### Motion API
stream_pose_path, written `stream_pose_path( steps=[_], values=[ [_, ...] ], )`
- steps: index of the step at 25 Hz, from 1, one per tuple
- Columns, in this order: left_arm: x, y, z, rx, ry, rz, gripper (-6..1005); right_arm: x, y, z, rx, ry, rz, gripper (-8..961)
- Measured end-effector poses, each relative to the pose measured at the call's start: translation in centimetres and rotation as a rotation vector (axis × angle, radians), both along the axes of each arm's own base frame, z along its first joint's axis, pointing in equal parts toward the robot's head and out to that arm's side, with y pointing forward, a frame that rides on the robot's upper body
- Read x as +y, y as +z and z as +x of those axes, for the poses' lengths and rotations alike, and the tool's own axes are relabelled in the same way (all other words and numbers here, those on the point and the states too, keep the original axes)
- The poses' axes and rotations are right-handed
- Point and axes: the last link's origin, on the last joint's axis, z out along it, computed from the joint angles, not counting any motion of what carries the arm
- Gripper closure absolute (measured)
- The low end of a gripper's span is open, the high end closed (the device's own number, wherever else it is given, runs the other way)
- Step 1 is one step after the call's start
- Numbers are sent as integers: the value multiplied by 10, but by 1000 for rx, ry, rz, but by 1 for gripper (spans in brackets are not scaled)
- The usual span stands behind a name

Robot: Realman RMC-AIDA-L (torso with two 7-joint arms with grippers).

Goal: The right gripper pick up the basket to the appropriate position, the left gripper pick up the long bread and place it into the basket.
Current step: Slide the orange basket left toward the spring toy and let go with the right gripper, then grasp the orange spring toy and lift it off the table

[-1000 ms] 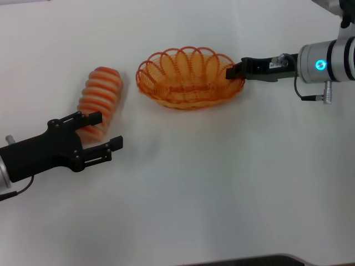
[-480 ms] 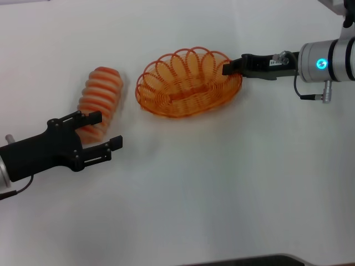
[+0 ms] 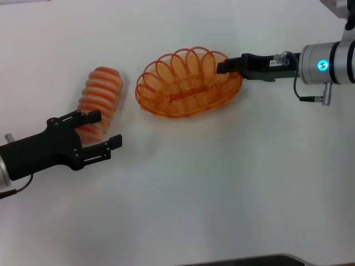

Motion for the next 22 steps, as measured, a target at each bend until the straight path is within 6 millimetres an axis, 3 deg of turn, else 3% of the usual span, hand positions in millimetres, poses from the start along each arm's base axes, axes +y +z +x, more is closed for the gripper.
stream_pose_path(
  steps=[2,7,10,22],
  values=[
    [0,0,0,-2,0,2,188,-2,0,2,13,-5,1,620],
    [1,1,1,-5,0,8,188,-5,6,6,23,8,22,394],
    [2,2,1,-9,3,14,188,-7,15,6,41,47,48,210],
    [7,7,4,-77,67,27,188,-27,69,12,141,254,274,7]
  ],
)
